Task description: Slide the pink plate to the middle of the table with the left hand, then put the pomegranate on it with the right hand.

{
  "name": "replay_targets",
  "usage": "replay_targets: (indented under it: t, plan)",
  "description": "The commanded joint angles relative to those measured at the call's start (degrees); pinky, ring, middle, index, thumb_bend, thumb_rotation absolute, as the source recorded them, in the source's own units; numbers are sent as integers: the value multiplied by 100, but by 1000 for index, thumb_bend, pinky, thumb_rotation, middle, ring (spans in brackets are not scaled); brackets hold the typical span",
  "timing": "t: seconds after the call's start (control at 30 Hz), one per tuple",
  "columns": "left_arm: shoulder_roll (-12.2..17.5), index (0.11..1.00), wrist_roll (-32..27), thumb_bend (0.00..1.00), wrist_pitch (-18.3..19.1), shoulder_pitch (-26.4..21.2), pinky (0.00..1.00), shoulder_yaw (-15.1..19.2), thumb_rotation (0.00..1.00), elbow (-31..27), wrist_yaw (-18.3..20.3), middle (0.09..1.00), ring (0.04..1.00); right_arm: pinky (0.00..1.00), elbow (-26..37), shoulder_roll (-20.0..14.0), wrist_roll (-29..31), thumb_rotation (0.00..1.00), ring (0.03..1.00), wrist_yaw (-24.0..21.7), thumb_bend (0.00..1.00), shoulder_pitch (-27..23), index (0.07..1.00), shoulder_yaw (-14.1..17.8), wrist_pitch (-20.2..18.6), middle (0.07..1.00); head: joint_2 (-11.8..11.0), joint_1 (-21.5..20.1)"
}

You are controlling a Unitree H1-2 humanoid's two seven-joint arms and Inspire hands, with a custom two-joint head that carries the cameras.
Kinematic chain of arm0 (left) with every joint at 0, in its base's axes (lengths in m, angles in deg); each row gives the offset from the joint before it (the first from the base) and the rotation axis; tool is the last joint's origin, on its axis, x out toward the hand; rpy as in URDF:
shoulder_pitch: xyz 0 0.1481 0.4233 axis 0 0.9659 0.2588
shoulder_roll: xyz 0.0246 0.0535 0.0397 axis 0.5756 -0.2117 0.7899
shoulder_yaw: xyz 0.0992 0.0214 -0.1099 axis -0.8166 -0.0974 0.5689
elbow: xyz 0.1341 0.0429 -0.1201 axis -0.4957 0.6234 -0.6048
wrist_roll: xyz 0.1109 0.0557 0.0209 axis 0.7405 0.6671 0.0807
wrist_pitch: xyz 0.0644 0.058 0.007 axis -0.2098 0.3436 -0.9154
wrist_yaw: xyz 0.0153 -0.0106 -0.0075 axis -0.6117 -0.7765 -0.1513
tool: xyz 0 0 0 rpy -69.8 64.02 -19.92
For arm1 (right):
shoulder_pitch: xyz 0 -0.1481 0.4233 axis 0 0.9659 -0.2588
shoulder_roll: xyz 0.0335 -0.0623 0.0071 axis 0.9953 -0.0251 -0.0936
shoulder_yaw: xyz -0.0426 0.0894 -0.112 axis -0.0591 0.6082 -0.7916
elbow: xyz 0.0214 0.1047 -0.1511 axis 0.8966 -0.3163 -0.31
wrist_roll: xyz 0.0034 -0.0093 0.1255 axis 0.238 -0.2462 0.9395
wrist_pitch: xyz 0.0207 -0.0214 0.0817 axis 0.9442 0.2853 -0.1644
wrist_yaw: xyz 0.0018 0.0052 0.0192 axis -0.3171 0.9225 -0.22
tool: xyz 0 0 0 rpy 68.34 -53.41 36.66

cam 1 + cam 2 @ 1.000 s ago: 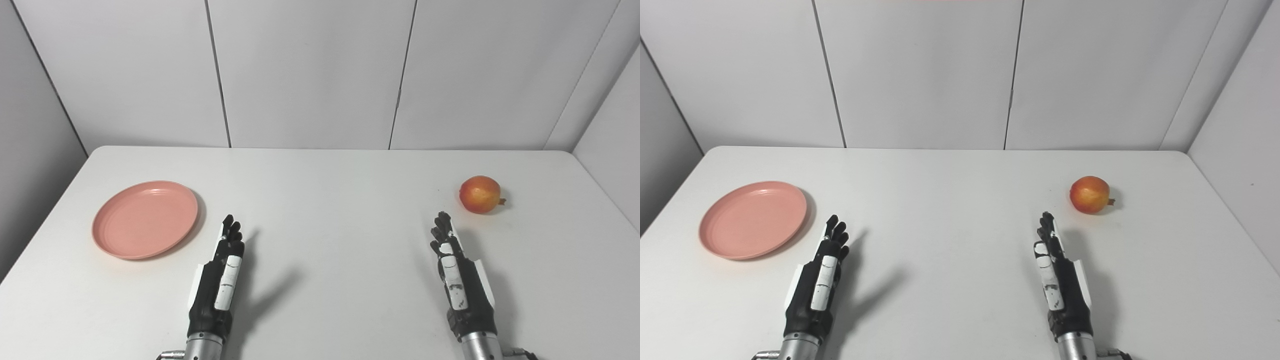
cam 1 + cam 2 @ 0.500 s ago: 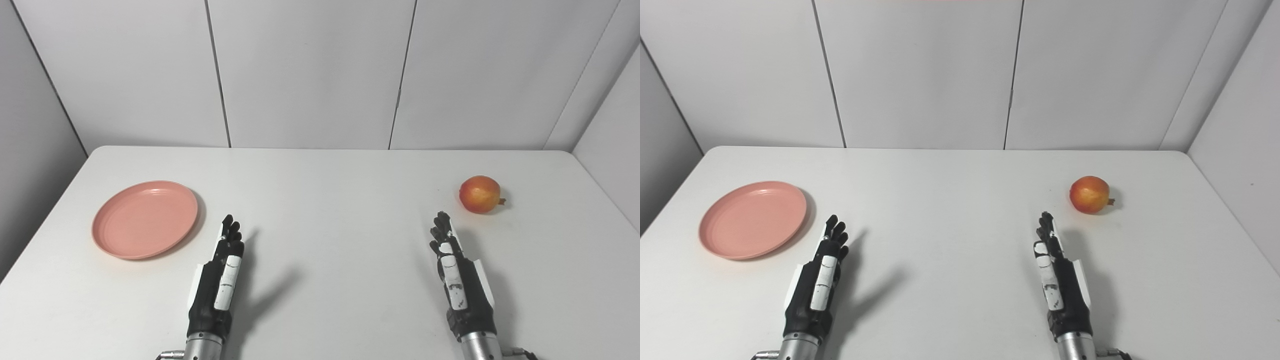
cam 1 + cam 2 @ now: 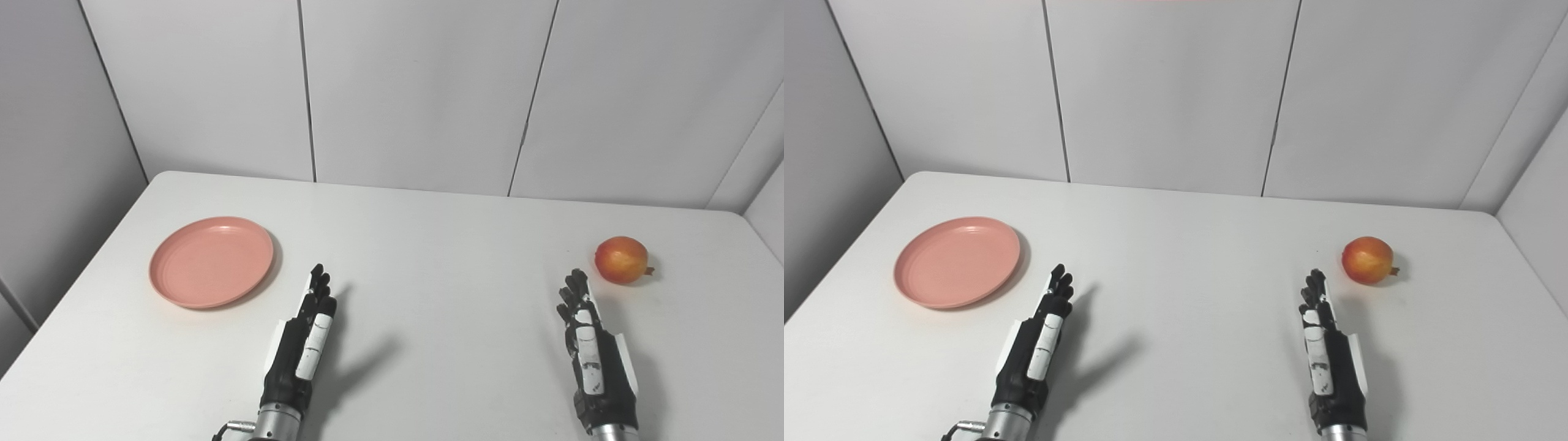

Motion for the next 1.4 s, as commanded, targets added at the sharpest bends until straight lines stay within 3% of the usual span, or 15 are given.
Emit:
replay_targets:
  t: [0.0,0.2,0.53,0.87,1.13,1.37]
  plan:
    - [57,1000,40,791,-236,121,1000,-85,964,125,-81,1000,1000,1000,-487,-91,91,1000,1000,-78,816,220,996,78,312,1000,-71,53]
    - [45,1000,112,743,-369,98,1000,-147,963,295,-160,1000,1000,1000,-762,-161,155,1000,1000,-107,777,169,1000,80,570,1000,-295,108]
    - [46,1000,131,725,-598,53,1000,-161,958,566,-265,1000,1000,1000,-1116,-181,115,1000,1000,-90,796,78,997,77,825,1000,-598,180]
    - [42,1000,78,734,-626,72,1000,-163,944,567,-253,1000,1000,1000,-1068,-168,195,1000,1000,-136,811,84,1000,83,784,1000,-556,205]
    - [8,1000,79,736,-490,171,1000,-223,956,304,-215,1000,1000,1000,-789,-172,176,1000,1000,-134,803,197,996,60,644,1000,-263,204]
    - [-78,1000,-176,825,-211,133,1000,-159,942,-39,-203,1000,1000,1000,-464,-151,339,996,1000,-171,794,336,995,90,393,1000,-129,251]
